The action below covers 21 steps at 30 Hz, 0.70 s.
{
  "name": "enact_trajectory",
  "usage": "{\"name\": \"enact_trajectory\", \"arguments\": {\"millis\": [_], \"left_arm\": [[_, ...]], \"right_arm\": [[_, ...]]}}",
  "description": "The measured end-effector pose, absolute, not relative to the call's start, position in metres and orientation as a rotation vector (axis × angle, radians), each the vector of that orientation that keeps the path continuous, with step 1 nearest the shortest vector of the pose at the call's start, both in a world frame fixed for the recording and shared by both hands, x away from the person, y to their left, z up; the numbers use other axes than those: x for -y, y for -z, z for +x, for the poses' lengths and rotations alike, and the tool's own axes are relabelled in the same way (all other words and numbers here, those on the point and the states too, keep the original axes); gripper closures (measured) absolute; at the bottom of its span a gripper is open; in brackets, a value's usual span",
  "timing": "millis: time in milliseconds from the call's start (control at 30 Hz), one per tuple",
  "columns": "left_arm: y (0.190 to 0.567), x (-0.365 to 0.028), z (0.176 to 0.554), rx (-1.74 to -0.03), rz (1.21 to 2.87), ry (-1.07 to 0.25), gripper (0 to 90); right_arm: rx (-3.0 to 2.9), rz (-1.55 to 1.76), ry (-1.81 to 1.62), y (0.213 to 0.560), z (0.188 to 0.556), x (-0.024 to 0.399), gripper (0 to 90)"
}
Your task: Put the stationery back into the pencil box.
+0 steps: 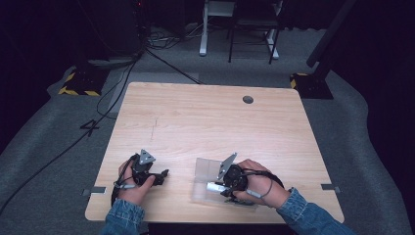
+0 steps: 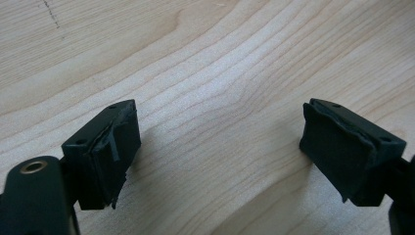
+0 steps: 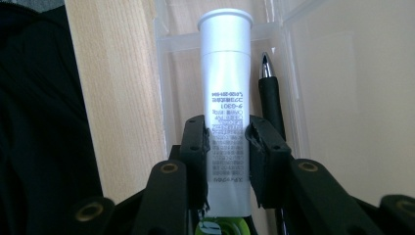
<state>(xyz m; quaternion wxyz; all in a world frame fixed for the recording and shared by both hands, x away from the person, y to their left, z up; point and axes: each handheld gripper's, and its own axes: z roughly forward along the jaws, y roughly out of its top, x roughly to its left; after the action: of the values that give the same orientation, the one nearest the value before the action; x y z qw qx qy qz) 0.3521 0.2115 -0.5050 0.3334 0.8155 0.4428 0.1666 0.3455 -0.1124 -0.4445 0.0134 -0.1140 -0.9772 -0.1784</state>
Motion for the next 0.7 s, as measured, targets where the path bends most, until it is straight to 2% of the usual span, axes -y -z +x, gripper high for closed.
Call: {"name": "enact_trajectory", "arguments": {"millis": [700], "left_arm": [[0.505, -0.212, 0.352, -1.155, 2.130, -0.435, 14.8]], "right_arm": [[3.054, -0.360, 0.571, 0.460, 0.352, 0.112, 70.9]]}}
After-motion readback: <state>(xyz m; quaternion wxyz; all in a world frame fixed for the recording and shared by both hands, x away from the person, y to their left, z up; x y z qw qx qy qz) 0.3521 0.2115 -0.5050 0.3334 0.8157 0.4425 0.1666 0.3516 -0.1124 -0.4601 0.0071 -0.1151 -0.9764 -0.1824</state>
